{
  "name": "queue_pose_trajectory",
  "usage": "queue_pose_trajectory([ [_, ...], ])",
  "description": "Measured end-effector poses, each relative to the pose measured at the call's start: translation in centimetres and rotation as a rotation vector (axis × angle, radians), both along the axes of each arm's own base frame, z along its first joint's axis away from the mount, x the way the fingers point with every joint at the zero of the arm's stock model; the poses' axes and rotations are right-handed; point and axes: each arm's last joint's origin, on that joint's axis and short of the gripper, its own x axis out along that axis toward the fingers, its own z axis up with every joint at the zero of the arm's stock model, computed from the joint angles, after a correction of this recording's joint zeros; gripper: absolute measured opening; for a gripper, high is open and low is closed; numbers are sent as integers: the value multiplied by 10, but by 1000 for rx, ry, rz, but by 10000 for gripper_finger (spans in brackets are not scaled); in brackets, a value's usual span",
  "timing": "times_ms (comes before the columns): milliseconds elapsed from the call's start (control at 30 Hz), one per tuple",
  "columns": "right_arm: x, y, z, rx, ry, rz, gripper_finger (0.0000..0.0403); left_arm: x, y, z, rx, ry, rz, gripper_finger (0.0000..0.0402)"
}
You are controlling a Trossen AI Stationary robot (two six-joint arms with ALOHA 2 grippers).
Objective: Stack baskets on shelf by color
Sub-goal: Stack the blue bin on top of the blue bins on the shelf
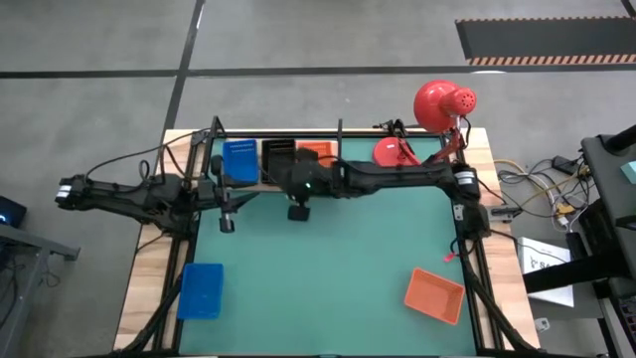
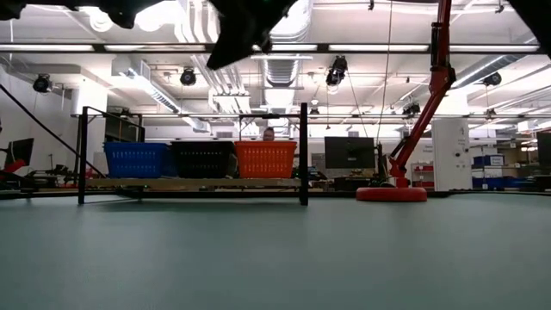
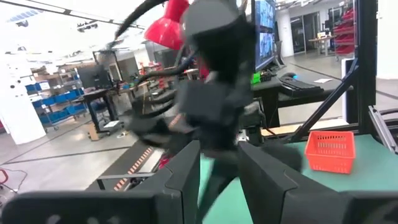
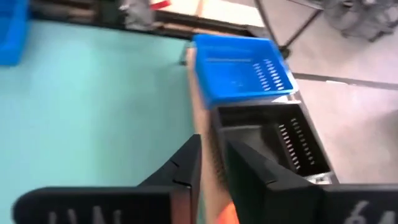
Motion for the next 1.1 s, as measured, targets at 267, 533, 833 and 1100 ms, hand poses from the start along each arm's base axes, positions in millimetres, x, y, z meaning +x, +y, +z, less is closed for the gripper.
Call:
queue_pose_trajectory([
  [267, -43, 62, 9, 17, 68, 128, 12, 15, -2, -4, -76, 4, -16, 91],
  [533, -101, 109, -44, 17, 46, 268, 9, 43, -9, -16, -269, 37, -127, 91],
  [833, -146, 98, -65, -164, -164, 395, 9, 73, -37, -23, -534, 63, -297, 91],
  [1100, -177, 89, -44, -236, -257, 419, 9, 91, -59, -29, -804, 132, -215, 91],
])
